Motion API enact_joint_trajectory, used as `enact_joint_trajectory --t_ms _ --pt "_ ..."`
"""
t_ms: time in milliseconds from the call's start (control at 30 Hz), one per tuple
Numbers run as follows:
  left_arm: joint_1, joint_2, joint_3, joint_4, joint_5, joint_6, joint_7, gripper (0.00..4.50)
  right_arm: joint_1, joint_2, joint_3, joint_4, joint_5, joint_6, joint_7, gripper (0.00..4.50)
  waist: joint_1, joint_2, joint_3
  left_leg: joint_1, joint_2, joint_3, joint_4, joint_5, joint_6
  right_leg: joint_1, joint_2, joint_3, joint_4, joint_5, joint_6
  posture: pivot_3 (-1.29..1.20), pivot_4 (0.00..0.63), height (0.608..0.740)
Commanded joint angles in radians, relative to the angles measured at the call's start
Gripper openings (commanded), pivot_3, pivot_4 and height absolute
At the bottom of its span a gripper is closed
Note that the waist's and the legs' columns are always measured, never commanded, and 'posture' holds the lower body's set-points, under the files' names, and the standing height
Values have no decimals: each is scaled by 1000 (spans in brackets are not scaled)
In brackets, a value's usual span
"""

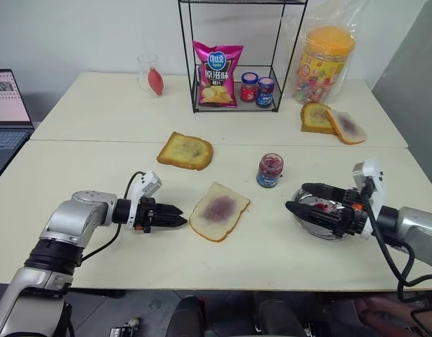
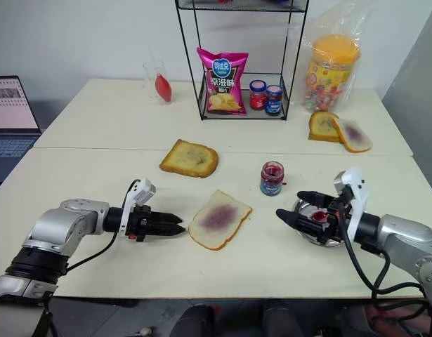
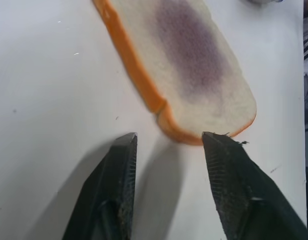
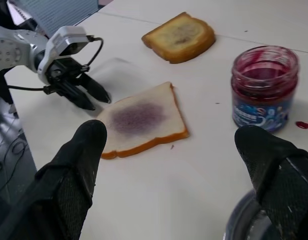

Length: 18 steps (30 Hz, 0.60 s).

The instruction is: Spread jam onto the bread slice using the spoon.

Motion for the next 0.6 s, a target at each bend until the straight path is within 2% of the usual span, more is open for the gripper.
enact_joint_trajectory --t_ms 33,200,233,300,400,600 --pt "-28 70 5 -23 71 -140 -55 3269 85 12 -136 -24 71 7 -44 4500 2 0 0 0 0 0 0 0 0 0 0 0 0 0 0 0 150 740" --pt "-159 -6 58 -131 -4 -107 -28 4363 305 95 -367 49 229 30 -125 4500 22 -1 0 -2 0 -1 1 0 0 0 -1 -1 0 0 0 0 150 740" --pt "-179 -28 58 -159 -11 -105 -18 4435 350 109 -404 69 254 33 -130 4500 22 -1 0 -3 0 -2 1 0 0 0 -1 -3 -1 0 0 0 150 740" --pt "-207 -82 40 -230 -30 -93 0 4435 421 150 -440 110 274 26 -143 4500 32 -1 0 -4 -2 -2 1 0 0 0 -2 -3 -2 0 1 0 150 740" --pt "-218 -176 10 -309 -23 -124 42 4435 424 208 -419 170 308 9 -203 4500 22 0 -1 -4 -1 -1 1 0 0 2 -2 -2 -6 0 2 0 150 740" --pt "-189 -295 -41 -333 42 -248 109 4435 291 290 -373 280 411 -29 -358 4500 -16 2 -1 3 0 6 0 0 0 5 0 6 0 1 2 0 150 740"
